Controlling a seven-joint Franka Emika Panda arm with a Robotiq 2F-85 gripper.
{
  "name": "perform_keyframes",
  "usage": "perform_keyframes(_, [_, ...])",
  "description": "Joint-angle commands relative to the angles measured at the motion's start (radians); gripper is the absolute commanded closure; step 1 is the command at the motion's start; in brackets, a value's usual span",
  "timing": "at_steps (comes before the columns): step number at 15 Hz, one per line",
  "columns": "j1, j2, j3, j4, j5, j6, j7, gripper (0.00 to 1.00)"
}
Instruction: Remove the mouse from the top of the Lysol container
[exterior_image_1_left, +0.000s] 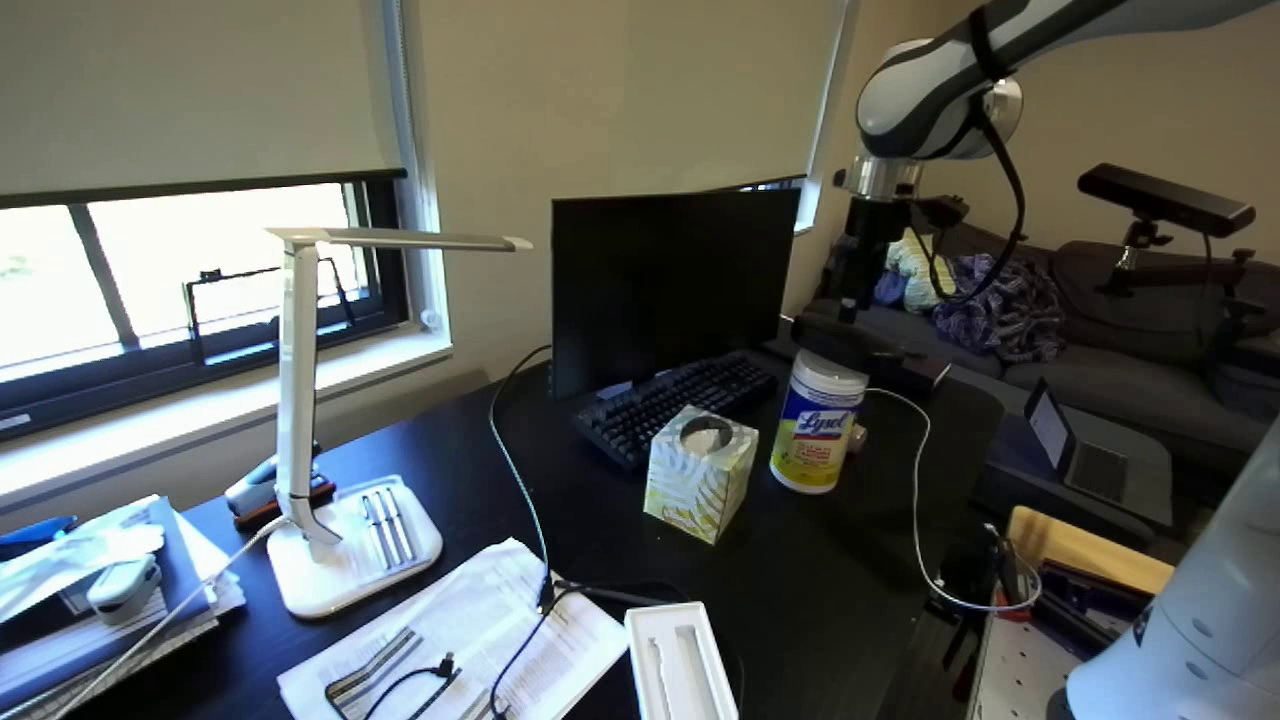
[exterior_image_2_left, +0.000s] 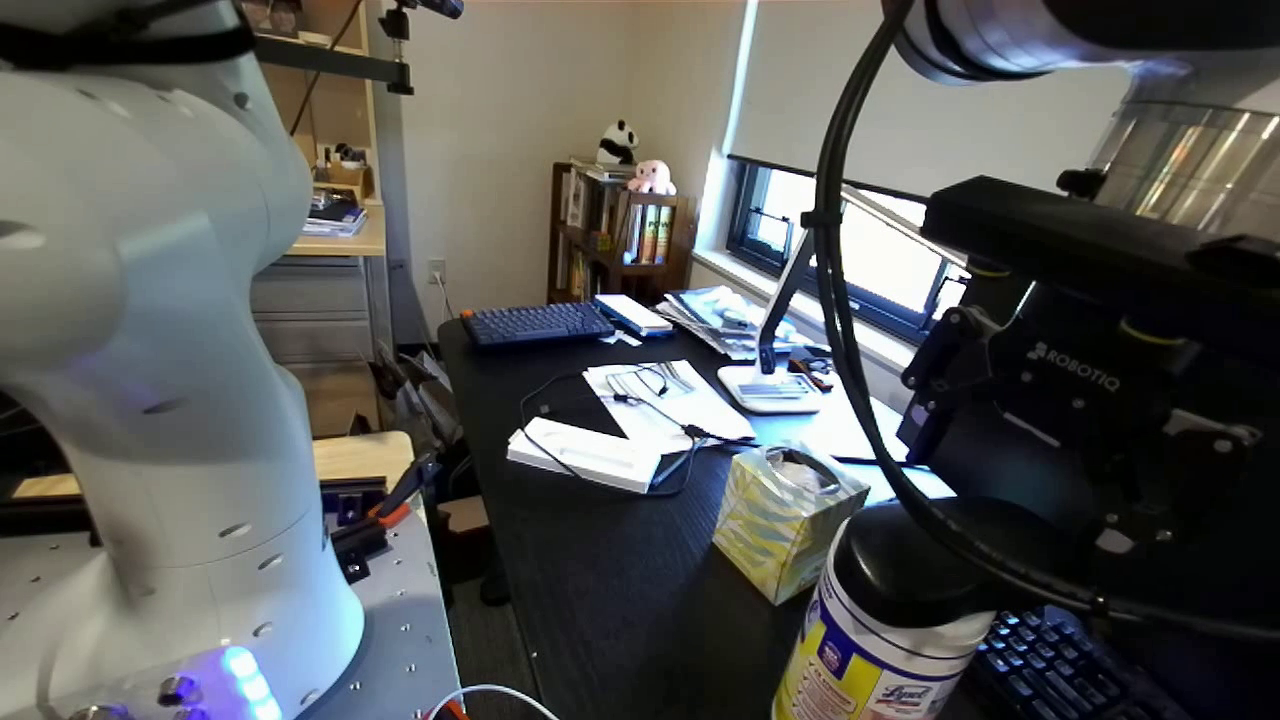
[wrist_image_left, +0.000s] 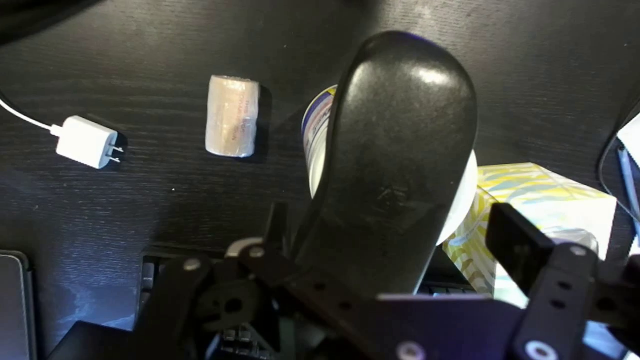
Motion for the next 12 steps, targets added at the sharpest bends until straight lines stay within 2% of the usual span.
perform_keyframes(1, [0.003, 0.01, 0.015, -0.017, 0.002, 0.031, 0.065, 0.0])
perform_keyframes(12, [0.006, 0.056, 0.035, -0.017, -0.035, 0.056, 0.16, 0.0])
